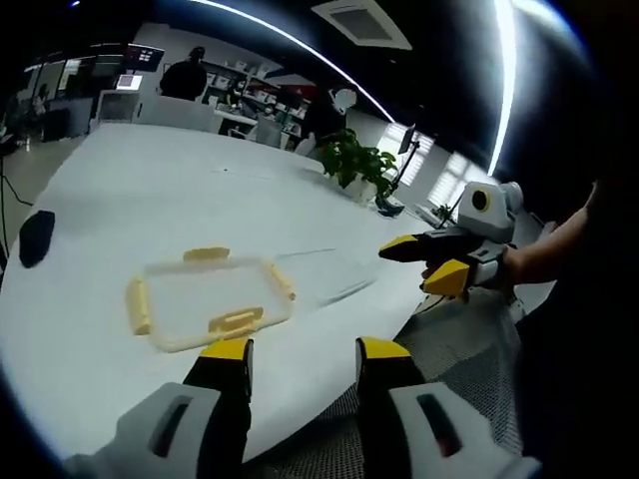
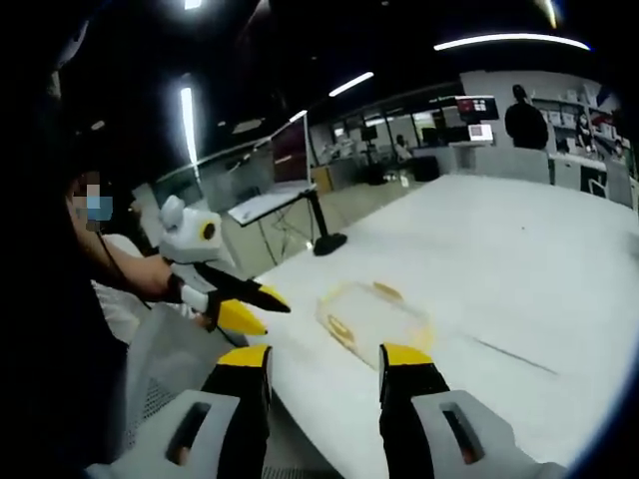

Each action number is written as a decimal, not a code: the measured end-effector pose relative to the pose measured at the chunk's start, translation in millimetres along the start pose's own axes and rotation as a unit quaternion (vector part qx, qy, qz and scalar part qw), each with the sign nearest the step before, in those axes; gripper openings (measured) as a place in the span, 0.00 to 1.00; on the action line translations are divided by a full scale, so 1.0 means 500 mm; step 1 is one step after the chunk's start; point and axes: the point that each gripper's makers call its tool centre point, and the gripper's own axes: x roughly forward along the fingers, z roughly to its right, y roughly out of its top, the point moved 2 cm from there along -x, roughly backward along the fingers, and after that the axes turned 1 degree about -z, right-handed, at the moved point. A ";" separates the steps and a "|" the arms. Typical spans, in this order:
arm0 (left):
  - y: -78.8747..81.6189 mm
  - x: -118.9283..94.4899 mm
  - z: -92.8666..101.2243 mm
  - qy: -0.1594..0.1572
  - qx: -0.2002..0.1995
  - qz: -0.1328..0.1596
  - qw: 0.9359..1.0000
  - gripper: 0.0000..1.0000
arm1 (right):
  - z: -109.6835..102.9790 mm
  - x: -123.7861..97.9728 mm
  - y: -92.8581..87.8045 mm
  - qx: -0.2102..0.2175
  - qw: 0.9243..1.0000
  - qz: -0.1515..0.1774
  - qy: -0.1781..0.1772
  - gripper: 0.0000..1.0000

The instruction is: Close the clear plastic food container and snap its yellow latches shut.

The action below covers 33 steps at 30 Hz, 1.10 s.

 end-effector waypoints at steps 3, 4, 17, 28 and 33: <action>-0.002 0.001 0.000 0.000 0.007 -0.008 1.000 0.40 | 0.004 0.006 -0.001 -0.002 1.000 -0.002 0.000 0.42; -0.002 0.002 -0.001 -0.001 0.007 -0.008 1.000 0.40 | 0.004 0.008 -0.001 -0.004 1.000 -0.004 0.001 0.42; 0.000 0.000 -0.016 -0.007 0.005 -0.018 1.000 0.39 | 0.006 0.022 -0.002 -0.017 1.000 -0.014 0.007 0.42; 0.025 -0.007 -0.043 -0.003 -0.006 -0.014 1.000 0.38 | 0.011 0.031 -0.001 -0.027 0.999 -0.021 0.010 0.43; 0.023 -0.007 -0.054 0.001 0.001 -0.023 1.000 0.38 | 0.019 0.036 0.004 -0.030 0.999 -0.020 0.009 0.44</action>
